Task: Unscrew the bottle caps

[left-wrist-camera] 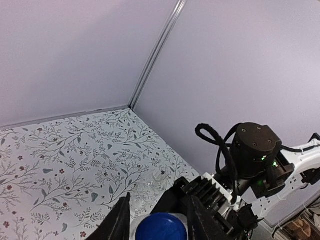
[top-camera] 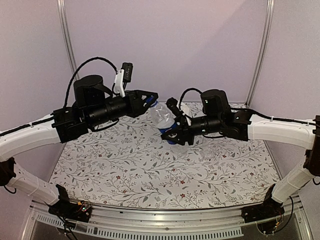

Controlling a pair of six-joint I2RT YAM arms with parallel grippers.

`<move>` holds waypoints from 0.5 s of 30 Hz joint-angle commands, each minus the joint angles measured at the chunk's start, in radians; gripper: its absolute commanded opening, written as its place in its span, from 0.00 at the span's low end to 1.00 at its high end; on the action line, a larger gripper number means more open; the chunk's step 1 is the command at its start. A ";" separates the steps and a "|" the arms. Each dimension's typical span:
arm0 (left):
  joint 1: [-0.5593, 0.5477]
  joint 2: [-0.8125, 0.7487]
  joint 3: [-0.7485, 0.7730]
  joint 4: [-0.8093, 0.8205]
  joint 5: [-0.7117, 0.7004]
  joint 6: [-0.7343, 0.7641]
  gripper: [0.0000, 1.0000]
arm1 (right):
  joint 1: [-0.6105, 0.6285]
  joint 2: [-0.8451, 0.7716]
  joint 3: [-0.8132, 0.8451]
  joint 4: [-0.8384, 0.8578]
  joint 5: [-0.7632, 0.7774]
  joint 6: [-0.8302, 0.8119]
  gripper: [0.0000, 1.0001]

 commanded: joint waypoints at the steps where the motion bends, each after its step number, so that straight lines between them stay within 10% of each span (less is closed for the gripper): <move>1: -0.009 -0.006 0.023 -0.014 -0.040 0.023 0.44 | -0.005 0.008 0.015 -0.014 -0.025 -0.016 0.47; 15: 0.036 -0.088 -0.004 0.033 0.276 0.220 0.87 | -0.005 -0.019 -0.033 -0.006 -0.238 -0.041 0.47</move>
